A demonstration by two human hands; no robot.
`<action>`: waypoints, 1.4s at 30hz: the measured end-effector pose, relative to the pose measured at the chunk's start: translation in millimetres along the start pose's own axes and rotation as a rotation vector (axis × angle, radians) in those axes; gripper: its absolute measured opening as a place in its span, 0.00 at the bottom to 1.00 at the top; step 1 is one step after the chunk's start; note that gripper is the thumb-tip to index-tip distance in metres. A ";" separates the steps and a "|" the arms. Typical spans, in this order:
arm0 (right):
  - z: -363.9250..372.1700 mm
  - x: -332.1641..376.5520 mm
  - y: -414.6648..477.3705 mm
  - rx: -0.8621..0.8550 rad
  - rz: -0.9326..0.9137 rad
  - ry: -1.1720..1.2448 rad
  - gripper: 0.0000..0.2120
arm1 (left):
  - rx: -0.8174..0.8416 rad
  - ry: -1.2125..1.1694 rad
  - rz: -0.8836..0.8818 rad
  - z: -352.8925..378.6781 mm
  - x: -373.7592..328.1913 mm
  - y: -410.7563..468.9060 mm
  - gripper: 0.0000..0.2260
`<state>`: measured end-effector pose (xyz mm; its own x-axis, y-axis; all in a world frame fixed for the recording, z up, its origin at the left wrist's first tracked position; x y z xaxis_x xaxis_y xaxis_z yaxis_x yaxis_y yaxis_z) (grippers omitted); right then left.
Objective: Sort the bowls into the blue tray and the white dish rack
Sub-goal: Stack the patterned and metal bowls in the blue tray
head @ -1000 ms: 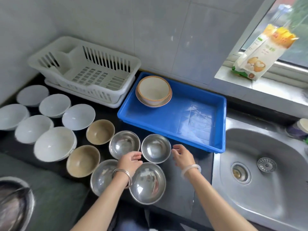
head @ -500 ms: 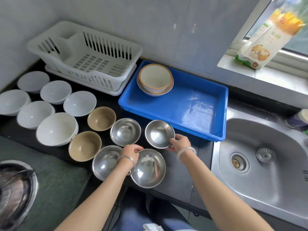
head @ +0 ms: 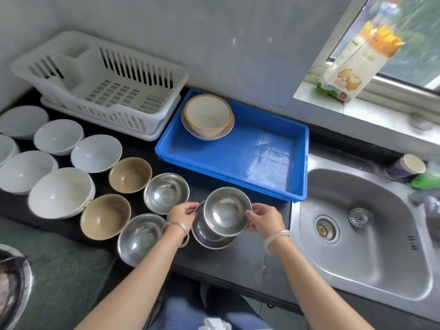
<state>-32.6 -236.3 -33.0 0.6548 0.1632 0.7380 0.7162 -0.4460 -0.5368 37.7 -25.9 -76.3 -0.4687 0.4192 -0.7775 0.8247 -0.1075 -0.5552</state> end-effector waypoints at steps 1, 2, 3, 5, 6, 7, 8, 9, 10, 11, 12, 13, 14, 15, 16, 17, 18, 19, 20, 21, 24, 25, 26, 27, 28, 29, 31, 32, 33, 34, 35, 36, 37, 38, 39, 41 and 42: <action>1.7 -2.7 -1.2 -0.005 -0.001 -0.017 0.05 | -0.004 -0.029 -0.012 -0.5 1.6 0.4 0.13; 4.0 -4.8 -2.2 -0.009 -0.004 -0.031 0.06 | -0.008 -0.065 -0.031 -1.3 3.4 0.3 0.12; 6.5 -6.6 -3.0 -0.011 -0.007 -0.042 0.06 | -0.009 -0.105 -0.054 -2.0 5.5 0.0 0.12; 12.4 -9.7 -4.2 -0.007 -0.010 -0.066 0.06 | -0.002 -0.162 -0.093 -2.8 10.6 -1.2 0.11; 15.4 -11.0 -4.5 -0.004 -0.012 -0.079 0.06 | 0.004 -0.176 -0.106 -2.9 12.7 -2.1 0.11; 17.9 -12.2 -4.9 -0.003 -0.015 -0.090 0.05 | 0.012 -0.183 -0.117 -2.7 14.2 -3.1 0.11; 19.9 -13.2 -4.9 -0.005 -0.019 -0.102 0.04 | 0.025 -0.187 -0.123 -2.0 14.8 -4.5 0.12; 21.4 -14.2 -4.9 -0.008 -0.020 -0.112 0.03 | 0.037 -0.180 -0.122 -1.2 15.0 -5.5 0.13; 22.6 -15.4 -4.5 -0.012 -0.020 -0.114 0.02 | 0.040 -0.159 -0.109 -0.4 14.6 -6.3 0.14; 23.2 -16.9 -3.9 -0.017 -0.017 -0.108 0.02 | 0.037 -0.130 -0.092 0.3 14.1 -6.8 0.15; 23.4 -18.5 -3.0 -0.023 -0.015 -0.100 0.01 | 0.033 -0.106 -0.076 1.1 13.4 -7.0 0.15; 23.2 -20.1 -2.2 -0.031 -0.011 -0.094 0.01 | 0.032 -0.094 -0.065 1.7 12.8 -7.2 0.15; 22.9 -21.9 -1.6 -0.040 -0.008 -0.090 0.01 | 0.034 -0.090 -0.061 2.0 12.2 -7.3 0.16; 22.2 -23.7 -1.0 -0.050 -0.005 -0.085 0.01 | 0.038 -0.092 -0.062 2.1 12.2 -6.7 0.16; 21.6 -26.1 -0.3 -0.062 -0.003 -0.078 0.02 | 0.043 -0.097 -0.065 2.1 12.9 -5.6 0.16; 21.1 -28.4 0.1 -0.075 0.000 -0.069 0.02 | 0.049 -0.101 -0.069 1.9 13.7 -4.3 0.16; 20.7 -30.7 1.0 -0.089 0.006 -0.062 0.03 | 0.056 -0.105 -0.073 1.6 14.6 -3.0 0.16; 20.5 -33.3 2.1 -0.100 0.012 -0.061 0.04 | 0.064 -0.114 -0.079 1.2 15.5 -1.9 0.16; 20.8 -36.0 3.5 -0.106 0.022 -0.062 0.04 | 0.073 -0.131 -0.089 0.9 16.5 -1.1 0.16; 21.7 -38.7 4.8 -0.104 0.036 -0.054 0.05 | 0.084 -0.151 -0.102 0.7 17.5 -0.4 0.16; 28.9 -48.0 7.4 -0.034 0.144 0.107 0.03 | 0.125 -0.226 -0.148 0.6 19.3 1.7 0.16; 31.8 -50.5 7.4 0.000 0.185 0.164 0.03 | 0.138 -0.250 -0.163 0.5 18.8 2.3 0.16; 34.5 -52.9 7.2 0.026 0.218 0.207 0.04 | 0.147 -0.268 -0.173 0.2 18.0 3.0 0.15; 36.8 -54.4 6.7 0.038 0.240 0.242 0.06 | 0.154 -0.278 -0.180 -0.3 16.8 3.3 0.15; 38.4 -55.0 6.3 0.036 0.247 0.261 0.07 | 0.160 -0.284 -0.182 -0.7 15.4 3.3 0.15; 39.5 -55.2 5.7 0.021 0.245 0.268 0.08 | 0.169 -0.282 -0.181 -1.1 14.0 3.3 0.15; 40.5 -54.0 4.2 -0.026 0.235 0.265 0.10 | 0.190 -0.262 -0.166 -2.0 10.0 3.5 0.15; 40.1 -52.8 3.4 -0.047 0.229 0.266 0.10 | 0.199 -0.254 -0.154 -2.7 6.8 3.8 0.15; 39.2 -50.8 2.7 -0.065 0.222 0.271 0.10 | 0.205 -0.249 -0.138 -3.2 2.3 4.3 0.15; 36.9 -48.2 1.7 -0.079 0.214 0.277 0.10 | 0.211 -0.246 -0.118 -3.6 -3.2 4.9 0.15; 33.6 -44.7 1.0 -0.092 0.202 0.287 0.09 | 0.217 -0.243 -0.097 -3.6 -9.6 5.1 0.14; 29.1 -40.5 0.4 -0.106 0.186 0.302 0.08 | 0.224 -0.245 -0.076 -3.4 -16.9 5.3 0.14; 23.9 -35.3 0.6 -0.118 0.168 0.318 0.08 | 0.232 -0.253 -0.058 -3.0 -24.8 5.8 0.13; 17.8 -29.2 1.8 -0.130 0.148 0.332 0.08 | 0.242 -0.269 -0.045 -2.1 -33.5 6.4 0.12; 11.0 -22.1 4.0 -0.139 0.126 0.347 0.08 | 0.250 -0.289 -0.034 -0.7 -43.0 7.5 0.11; -3.2 -6.1 11.4 -0.145 0.082 0.379 0.09 | 0.257 -0.310 -0.001 3.8 -64.5 11.2 0.08; -10.4 2.3 16.6 -0.141 0.064 0.391 0.09 | 0.254 -0.315 0.020 6.7 -76.0 13.8 0.07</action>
<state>-21.7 -252.5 -36.0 0.5365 -0.2033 0.8190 0.6189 -0.5650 -0.5457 82.6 -65.2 -26.9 -0.5595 0.1223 -0.8197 0.7492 -0.3485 -0.5633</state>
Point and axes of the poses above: each hand's wrist, its own y-axis towards the middle knuckle, its own z-axis out of the palm, x = y × z, the point moved 3 cm from there along y, towards the middle knuckle, and after that the axes turned 2 degrees about -y, right-handed, at the moved point
